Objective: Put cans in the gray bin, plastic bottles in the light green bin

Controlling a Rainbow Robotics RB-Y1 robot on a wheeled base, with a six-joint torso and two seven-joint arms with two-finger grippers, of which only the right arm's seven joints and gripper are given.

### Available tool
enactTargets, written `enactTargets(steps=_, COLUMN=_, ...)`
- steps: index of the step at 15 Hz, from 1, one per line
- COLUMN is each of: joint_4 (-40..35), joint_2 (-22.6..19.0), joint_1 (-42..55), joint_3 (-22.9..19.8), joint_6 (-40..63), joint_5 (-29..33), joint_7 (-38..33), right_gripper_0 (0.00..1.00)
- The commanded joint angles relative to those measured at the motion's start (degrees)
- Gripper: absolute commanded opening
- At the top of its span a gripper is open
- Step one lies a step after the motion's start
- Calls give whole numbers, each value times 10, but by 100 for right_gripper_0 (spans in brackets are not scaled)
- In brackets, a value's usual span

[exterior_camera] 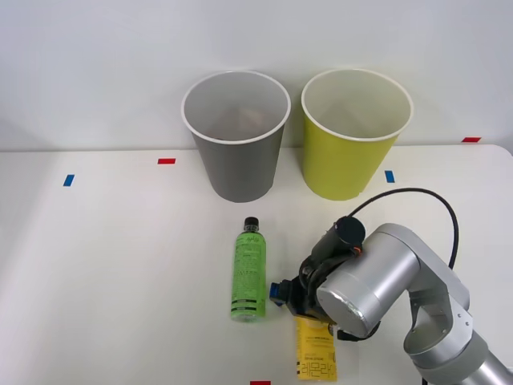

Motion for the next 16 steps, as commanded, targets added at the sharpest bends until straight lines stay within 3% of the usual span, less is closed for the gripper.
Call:
enactTargets(steps=1, joint_4=6, joint_2=18, joint_1=0, joint_3=0, joint_6=1, joint_5=23, joint_7=13, right_gripper_0=18)
enactTargets(steps=2, joint_4=6, joint_2=18, joint_1=0, joint_3=0, joint_6=1, joint_5=24, joint_7=14, right_gripper_0=0)
enactTargets(steps=12, joint_4=-66, joint_2=-23, joint_1=1, joint_3=-11, joint_6=2, joint_5=9, joint_7=71, right_gripper_0=0)
enactTargets(steps=16, joint_4=-151, joint_2=-8, joint_1=14, joint_3=-96, joint_6=66, joint_5=2, joint_7=222, right_gripper_0=0)
